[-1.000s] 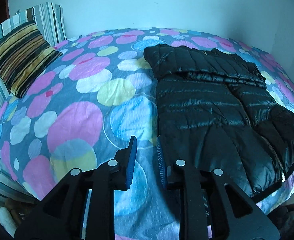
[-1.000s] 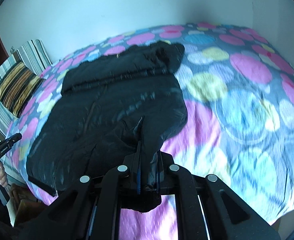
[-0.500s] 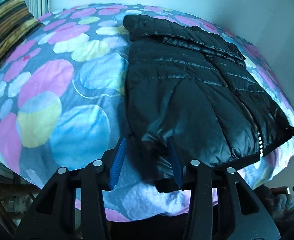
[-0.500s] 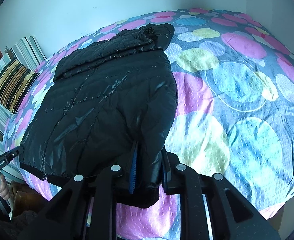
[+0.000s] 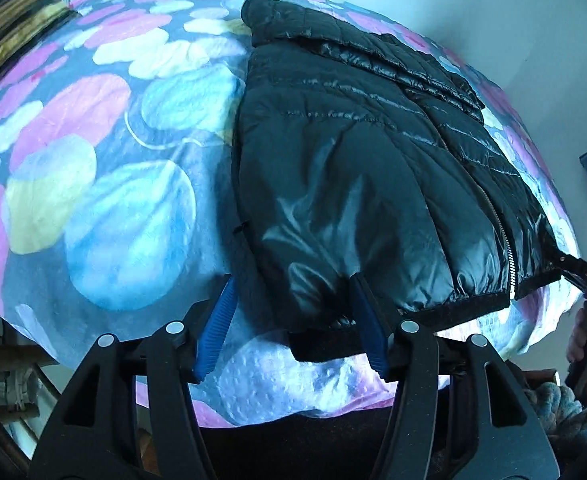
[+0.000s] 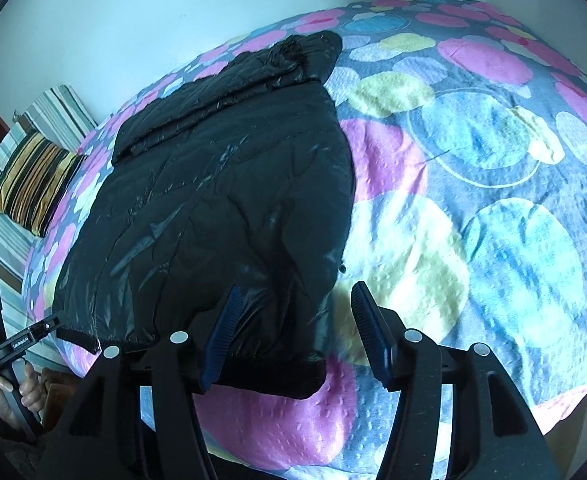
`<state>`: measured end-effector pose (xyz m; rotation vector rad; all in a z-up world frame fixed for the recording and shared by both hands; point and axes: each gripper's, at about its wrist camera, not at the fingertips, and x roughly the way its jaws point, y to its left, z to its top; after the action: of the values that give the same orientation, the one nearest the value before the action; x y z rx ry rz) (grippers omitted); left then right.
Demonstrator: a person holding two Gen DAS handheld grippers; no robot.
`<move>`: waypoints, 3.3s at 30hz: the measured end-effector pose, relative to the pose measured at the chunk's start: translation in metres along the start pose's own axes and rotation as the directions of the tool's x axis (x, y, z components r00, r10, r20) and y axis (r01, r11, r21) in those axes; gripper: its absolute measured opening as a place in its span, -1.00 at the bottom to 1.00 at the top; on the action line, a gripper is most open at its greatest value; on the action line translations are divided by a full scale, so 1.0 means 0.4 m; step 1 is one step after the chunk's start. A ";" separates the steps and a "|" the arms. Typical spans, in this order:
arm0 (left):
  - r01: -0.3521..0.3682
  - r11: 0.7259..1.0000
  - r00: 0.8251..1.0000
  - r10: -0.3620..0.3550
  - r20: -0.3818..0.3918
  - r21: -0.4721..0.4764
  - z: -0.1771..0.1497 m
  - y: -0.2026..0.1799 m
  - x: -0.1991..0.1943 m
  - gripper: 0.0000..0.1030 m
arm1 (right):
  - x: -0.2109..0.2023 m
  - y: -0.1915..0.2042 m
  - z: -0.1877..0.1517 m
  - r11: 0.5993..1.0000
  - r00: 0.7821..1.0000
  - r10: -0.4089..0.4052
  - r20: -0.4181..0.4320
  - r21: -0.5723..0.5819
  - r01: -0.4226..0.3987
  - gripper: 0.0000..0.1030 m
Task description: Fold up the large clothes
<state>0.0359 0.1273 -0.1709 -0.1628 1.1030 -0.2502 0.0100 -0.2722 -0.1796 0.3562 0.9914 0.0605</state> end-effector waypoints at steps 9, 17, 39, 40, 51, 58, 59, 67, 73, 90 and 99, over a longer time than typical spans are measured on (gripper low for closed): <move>0.057 0.998 0.998 -0.057 0.029 -0.005 -0.001 -0.005 0.004 -0.67 | 0.015 0.023 -0.019 0.998 1.000 -0.003 -0.019 -0.057 0.002 -0.73; 0.118 0.993 0.976 -0.120 0.183 0.020 0.057 -0.029 -0.120 -0.79 | -0.060 0.023 0.030 0.990 0.988 0.137 0.067 0.012 -0.138 -0.79; 0.061 0.998 0.946 -0.062 0.320 0.015 0.692 -0.069 0.028 -0.79 | 0.122 0.095 0.625 0.975 0.949 0.196 0.247 0.051 -0.215 -0.81; 0.046 0.999 0.952 -0.046 0.303 0.009 0.721 -0.066 0.064 -0.79 | 0.155 0.096 0.648 0.977 0.955 0.185 0.234 0.057 -0.203 -0.81; -0.054 0.998 0.986 0.055 0.159 -0.014 0.795 -0.013 0.347 -0.79 | 0.438 0.028 0.702 0.986 0.995 0.075 0.062 0.145 -0.083 -0.80; -0.069 0.997 0.979 0.062 0.196 0.028 0.803 -0.031 0.314 -0.71 | 0.419 0.022 0.706 0.979 0.990 0.121 0.068 0.156 -0.130 -0.70; -0.060 0.998 0.979 0.052 0.199 0.031 0.804 -0.029 0.307 -0.68 | 0.413 0.015 0.707 0.974 0.987 0.144 0.074 0.165 -0.154 -0.66; -0.013 0.999 0.949 0.022 0.314 -0.032 0.799 0.036 0.159 0.48 | 0.289 -0.025 0.698 0.950 0.964 0.205 0.171 0.202 -0.238 0.21; -0.013 1.000 0.955 0.004 0.298 0.029 0.771 0.059 0.140 0.49 | 0.230 -0.039 0.678 0.972 0.969 0.180 0.166 0.121 -0.202 0.22; -0.023 0.990 0.978 -0.007 0.207 0.142 0.782 0.072 0.274 0.49 | 0.331 0.046 0.768 0.965 0.991 0.069 0.112 -0.259 -0.038 0.21; 0.016 0.979 0.992 -0.040 0.119 0.201 0.832 0.037 0.338 0.10 | 0.386 0.070 0.802 0.954 0.996 0.032 0.089 -0.299 -0.004 -0.36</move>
<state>0.3938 0.1058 -0.1436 -0.0140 0.9480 -0.3699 0.3636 -0.2989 -0.1367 0.0892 0.8712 0.2072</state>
